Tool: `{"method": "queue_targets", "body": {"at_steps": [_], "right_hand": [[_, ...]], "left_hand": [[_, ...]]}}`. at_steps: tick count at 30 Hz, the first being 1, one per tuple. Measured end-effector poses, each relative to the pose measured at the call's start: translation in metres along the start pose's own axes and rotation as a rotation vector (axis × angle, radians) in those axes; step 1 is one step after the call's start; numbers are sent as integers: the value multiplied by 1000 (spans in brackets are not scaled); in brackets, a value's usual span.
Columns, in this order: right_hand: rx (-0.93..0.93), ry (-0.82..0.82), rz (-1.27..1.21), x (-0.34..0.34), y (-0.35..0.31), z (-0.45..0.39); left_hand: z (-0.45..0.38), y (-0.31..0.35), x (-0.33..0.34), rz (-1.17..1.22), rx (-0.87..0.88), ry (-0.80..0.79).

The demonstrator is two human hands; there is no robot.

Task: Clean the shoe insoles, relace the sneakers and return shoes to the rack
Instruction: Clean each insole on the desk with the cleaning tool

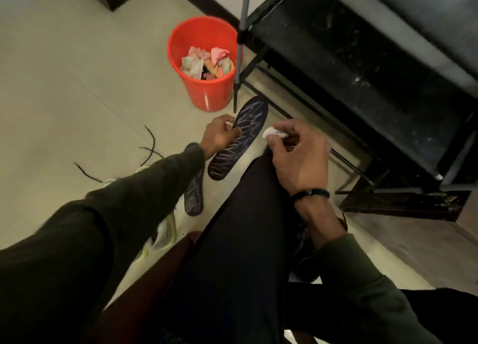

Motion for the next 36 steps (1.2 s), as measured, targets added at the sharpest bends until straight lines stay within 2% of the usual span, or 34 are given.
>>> {"method": "queue_targets", "body": {"at_steps": [3, 6, 10, 13, 17, 21, 28, 34, 35, 36], "right_hand": [[46, 31, -68, -12, 5, 11], [75, 62, -125, -33, 10, 25], [49, 115, -196, -94, 16, 52], [-15, 150, -252, -155, 22, 69], [-16, 183, -268, -228, 43, 89], [110, 260, -213, -279, 100, 105], [317, 376, -154, -330, 196, 106], [381, 574, -52, -365, 233, 62], [385, 587, -15, -369, 239, 53], [386, 590, 20, -371, 245, 44]], "left_hand": [[7, 72, -28, -135, 222, -139], [25, 142, -42, -201, 334, -270], [62, 230, -32, -333, 423, -444], [91, 280, 1, -336, 441, -584], [127, 310, 70, -173, 347, -697], [161, 310, 157, 75, 181, -773], [178, 316, 286, 230, 5, -723], [170, 327, 332, 385, -277, -748], [168, 321, 336, 327, -239, -739], [166, 314, 339, 185, -123, -711]]}}
Point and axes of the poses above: each hand's wrist, its own z-axis away from the middle knuckle, its own x-axis out of the palm, y = z × x, the point moved 2 cm from there along -z, towards the middle knuckle, and after that the axes turned 7 degrees about x, right-handed, at the moved point
